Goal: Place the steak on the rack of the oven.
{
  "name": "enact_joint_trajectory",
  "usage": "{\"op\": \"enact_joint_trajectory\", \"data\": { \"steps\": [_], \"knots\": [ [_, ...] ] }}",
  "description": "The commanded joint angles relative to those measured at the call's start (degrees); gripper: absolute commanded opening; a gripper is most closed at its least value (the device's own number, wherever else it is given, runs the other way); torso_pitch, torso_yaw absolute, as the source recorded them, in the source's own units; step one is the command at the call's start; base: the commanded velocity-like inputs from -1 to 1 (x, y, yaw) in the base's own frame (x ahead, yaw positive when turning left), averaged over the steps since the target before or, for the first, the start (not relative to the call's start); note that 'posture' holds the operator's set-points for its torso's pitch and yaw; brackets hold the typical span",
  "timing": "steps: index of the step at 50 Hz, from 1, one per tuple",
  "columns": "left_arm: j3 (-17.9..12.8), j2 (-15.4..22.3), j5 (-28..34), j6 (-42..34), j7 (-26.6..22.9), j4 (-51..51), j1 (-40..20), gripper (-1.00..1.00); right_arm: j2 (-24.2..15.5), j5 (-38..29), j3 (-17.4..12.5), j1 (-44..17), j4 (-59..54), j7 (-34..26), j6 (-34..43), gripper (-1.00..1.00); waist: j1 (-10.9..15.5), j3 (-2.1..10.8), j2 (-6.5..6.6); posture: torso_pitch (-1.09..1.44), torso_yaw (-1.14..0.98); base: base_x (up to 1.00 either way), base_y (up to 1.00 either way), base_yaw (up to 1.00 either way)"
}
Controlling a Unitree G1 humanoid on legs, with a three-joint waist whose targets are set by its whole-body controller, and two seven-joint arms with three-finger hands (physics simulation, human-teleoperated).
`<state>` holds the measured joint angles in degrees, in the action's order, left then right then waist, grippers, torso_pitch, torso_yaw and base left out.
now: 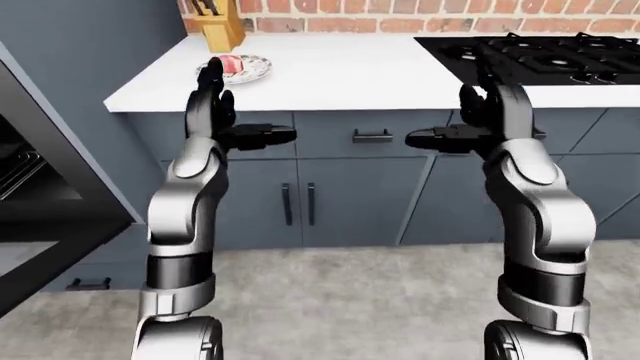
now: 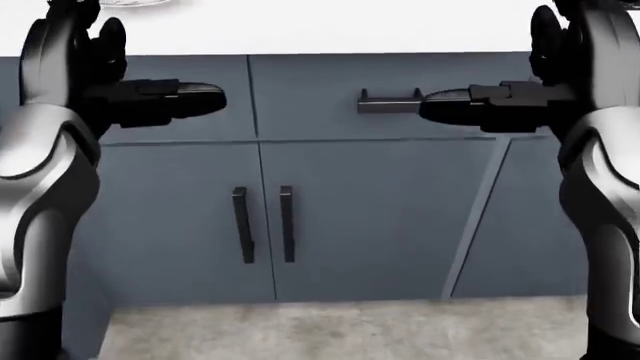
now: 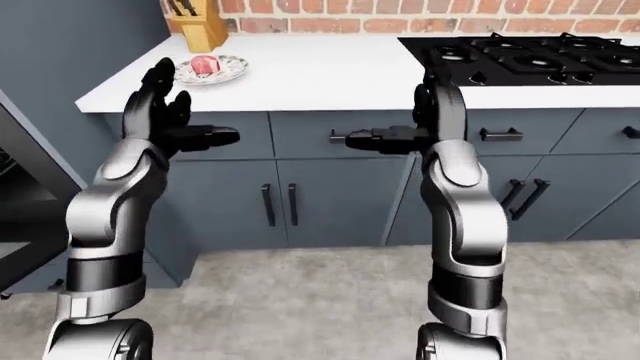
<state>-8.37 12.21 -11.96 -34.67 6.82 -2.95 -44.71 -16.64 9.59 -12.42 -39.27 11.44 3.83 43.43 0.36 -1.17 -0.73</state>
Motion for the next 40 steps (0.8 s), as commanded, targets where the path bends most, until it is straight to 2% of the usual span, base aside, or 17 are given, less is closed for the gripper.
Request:
{"op": "enact_joint_trajectory", "data": {
  "steps": [1,7,15,22,23,25,30,33,35,37,40],
  "knots": [
    [-0.19,0.24,-0.88,0.35,0.26,1.42,-1.0,1.0,-0.31,1.02,0.48,-1.34,1.55,0.47,0.49,1.0,0.09,0.64,-0.03,0.0,0.0,0.0,0.0,0.0],
    [-0.18,0.9,-2.0,-1.57,0.89,4.37,-0.77,1.0,-1.47,2.27,-0.13,-2.97,4.86,1.38,4.46,1.0,0.04,1.11,0.02,0.0,0.0,0.0,0.0,0.0],
    [-0.31,1.41,-2.75,-7.92,1.91,11.52,-1.92,1.0,-2.79,5.68,-1.31,-4.61,10.37,3.08,9.94,1.0,0.13,0.48,-0.03,0.0,0.0,0.0,0.0,0.0],
    [-1.02,1.84,-3.54,-9.23,2.59,12.82,-2.29,1.0,-3.4,7.48,-1.65,-4.64,10.6,3.81,10.18,1.0,0.16,0.28,-0.09,0.0,0.0,0.01,0.0,0.0],
    [-1.09,1.91,-3.7,-9.31,2.66,12.85,-2.4,1.0,-3.39,7.74,-1.72,-4.77,10.67,4.04,10.33,1.0,0.02,1.63,0.15,0.0,0.0,0.1,0.01,0.0],
    [-0.93,1.92,-3.63,-8.5,2.59,12.15,-2.28,1.0,-3.46,8.1,-1.75,-4.78,10.65,4.23,10.25,1.0,-0.1,0.61,0.37,0.0,0.0,0.12,0.02,0.0],
    [-0.71,1.85,-3.63,-8.59,2.65,12.31,-2.12,1.0,-3.96,8.89,-2.05,-4.8,10.79,4.7,10.43,1.0,-0.24,0.22,0.31,0.0,0.0,0.15,0.05,0.0],
    [-0.76,1.9,-3.38,-7.37,2.35,11.21,-1.83,1.0,-3.99,8.95,-1.61,-4.5,10.39,4.73,9.72,1.0,-0.28,-0.1,0.92,0.0,0.0,0.18,0.1,0.0],
    [-1.0,2.04,-3.68,-8.31,2.61,11.92,-2.11,1.0,-4.05,9.06,-1.63,-4.44,10.48,4.8,9.8,1.0,-0.5,0.08,2.21,0.0,0.0,0.2,0.16,0.0],
    [-1.02,2.03,-3.79,-7.77,2.48,11.45,-2.17,1.0,-4.09,9.22,-1.76,-4.55,10.51,4.93,9.94,1.0,-0.47,-0.5,3.07,0.0,0.0,0.23,0.21,0.0],
    [-0.85,1.97,-3.99,-8.21,2.63,11.99,-2.05,1.0,-4.18,9.5,-1.81,-4.82,10.72,5.17,10.33,1.0,-0.5,-0.21,2.49,0.0,0.0,0.23,0.22,0.0]
  ]
}}
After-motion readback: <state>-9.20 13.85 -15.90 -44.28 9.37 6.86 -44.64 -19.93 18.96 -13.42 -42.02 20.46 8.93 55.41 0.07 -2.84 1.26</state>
